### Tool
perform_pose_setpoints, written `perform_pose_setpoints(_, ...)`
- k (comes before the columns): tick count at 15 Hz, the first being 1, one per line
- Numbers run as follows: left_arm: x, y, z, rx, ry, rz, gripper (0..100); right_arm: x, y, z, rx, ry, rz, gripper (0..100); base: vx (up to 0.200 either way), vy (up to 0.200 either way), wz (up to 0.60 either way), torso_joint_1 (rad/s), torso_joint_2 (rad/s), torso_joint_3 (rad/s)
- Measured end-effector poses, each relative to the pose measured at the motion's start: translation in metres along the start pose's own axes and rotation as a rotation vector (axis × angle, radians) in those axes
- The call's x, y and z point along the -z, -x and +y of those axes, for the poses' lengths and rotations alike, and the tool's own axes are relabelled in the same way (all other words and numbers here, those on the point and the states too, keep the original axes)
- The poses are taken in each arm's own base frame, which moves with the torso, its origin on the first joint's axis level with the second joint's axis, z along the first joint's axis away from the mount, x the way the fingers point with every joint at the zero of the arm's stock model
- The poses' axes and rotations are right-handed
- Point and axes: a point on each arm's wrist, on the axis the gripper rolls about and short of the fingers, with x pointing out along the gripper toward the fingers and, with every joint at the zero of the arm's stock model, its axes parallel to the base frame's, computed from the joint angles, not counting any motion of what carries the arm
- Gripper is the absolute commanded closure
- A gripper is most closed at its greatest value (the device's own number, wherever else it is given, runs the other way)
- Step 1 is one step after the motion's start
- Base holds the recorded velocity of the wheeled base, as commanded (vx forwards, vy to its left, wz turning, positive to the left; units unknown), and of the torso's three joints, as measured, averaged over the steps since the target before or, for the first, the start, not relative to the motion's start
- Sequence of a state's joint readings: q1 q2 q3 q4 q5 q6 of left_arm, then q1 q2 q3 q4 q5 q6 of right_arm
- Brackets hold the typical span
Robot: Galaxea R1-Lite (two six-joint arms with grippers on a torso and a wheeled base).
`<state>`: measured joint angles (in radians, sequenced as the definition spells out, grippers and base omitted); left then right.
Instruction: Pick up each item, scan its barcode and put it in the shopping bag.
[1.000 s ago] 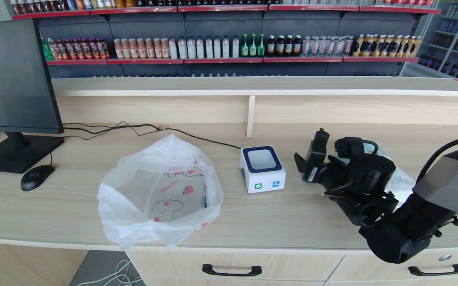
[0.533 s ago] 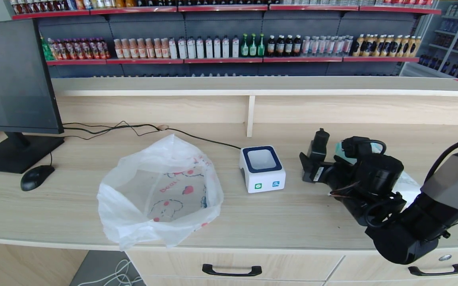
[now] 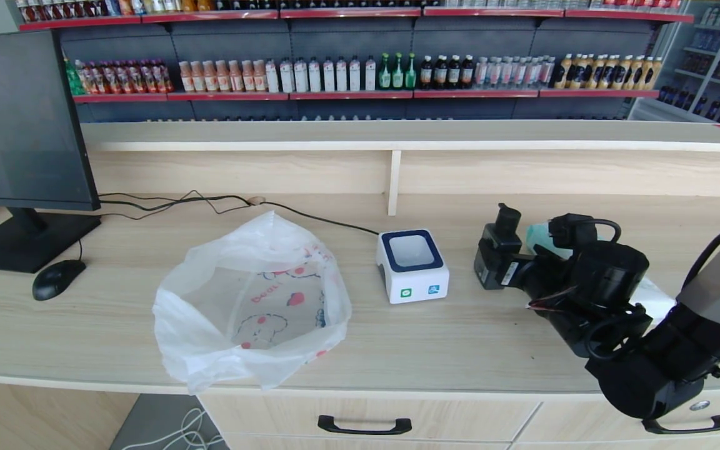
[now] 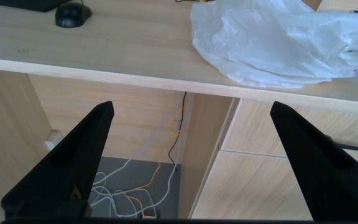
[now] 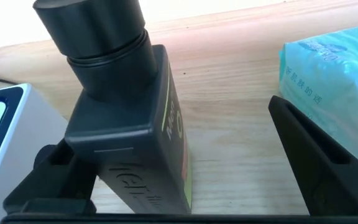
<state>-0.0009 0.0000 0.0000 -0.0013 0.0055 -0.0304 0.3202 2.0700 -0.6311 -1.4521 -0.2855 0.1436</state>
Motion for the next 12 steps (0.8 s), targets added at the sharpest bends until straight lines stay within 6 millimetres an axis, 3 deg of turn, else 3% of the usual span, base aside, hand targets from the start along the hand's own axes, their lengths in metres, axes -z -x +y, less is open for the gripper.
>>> perform_pose_setpoints(8,0.000,0.000,0.000,0.000,0.000,0.000,0,-0.002,0.002,0.019,-0.146,0.101,-0.014,0,0.000,0.000,0.00,0.000,0.00,0.000)
perform_pose_setpoints(12,0.000,0.000,0.000,0.000,0.000,0.000,0,0.007,-0.005,0.017,-0.138,0.090,0.002,0,0.000,0.000,0.00,0.000,0.00,0.000)
